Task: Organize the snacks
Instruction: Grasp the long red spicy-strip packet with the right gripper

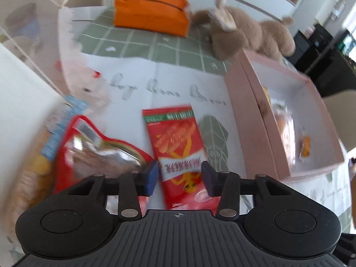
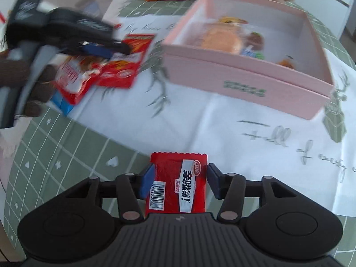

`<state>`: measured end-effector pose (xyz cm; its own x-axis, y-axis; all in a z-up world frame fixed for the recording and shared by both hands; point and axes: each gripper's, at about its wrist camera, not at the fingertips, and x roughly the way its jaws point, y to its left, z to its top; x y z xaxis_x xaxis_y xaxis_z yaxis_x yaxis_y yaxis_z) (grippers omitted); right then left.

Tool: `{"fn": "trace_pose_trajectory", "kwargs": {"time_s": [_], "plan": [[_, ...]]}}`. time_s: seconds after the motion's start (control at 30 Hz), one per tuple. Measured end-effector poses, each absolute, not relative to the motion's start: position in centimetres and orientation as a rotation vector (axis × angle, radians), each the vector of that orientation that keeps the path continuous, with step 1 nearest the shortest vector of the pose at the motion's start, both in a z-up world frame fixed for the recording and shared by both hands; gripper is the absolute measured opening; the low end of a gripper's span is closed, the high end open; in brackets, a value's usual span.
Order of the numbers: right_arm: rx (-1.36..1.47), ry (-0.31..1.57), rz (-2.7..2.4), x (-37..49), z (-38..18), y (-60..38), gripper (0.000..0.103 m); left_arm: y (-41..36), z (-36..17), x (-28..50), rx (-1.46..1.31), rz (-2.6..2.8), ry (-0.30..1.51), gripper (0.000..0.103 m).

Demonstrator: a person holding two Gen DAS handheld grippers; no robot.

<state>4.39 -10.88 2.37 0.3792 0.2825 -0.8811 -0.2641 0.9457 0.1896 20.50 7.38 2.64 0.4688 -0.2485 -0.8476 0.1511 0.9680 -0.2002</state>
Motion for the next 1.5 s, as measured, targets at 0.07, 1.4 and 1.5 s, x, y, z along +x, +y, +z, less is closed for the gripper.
{"fn": "trace_pose_trajectory", "kwargs": {"time_s": [0.07,1.4,1.5], "plan": [[-0.002,1.132,0.339,4.0,2.6,-10.0,0.052,6.2,2.6,19.1,-0.021,-0.262,1.033,0.046],[-0.106,1.046,0.331,11.9,3.1,-0.5,0.055,16.9,4.4,12.9,-0.18,-0.158,0.985,0.031],[-0.11,1.068,0.332,9.7,3.2,-2.4,0.054,14.5,4.3,12.9,-0.163,-0.225,1.003,0.03]]}}
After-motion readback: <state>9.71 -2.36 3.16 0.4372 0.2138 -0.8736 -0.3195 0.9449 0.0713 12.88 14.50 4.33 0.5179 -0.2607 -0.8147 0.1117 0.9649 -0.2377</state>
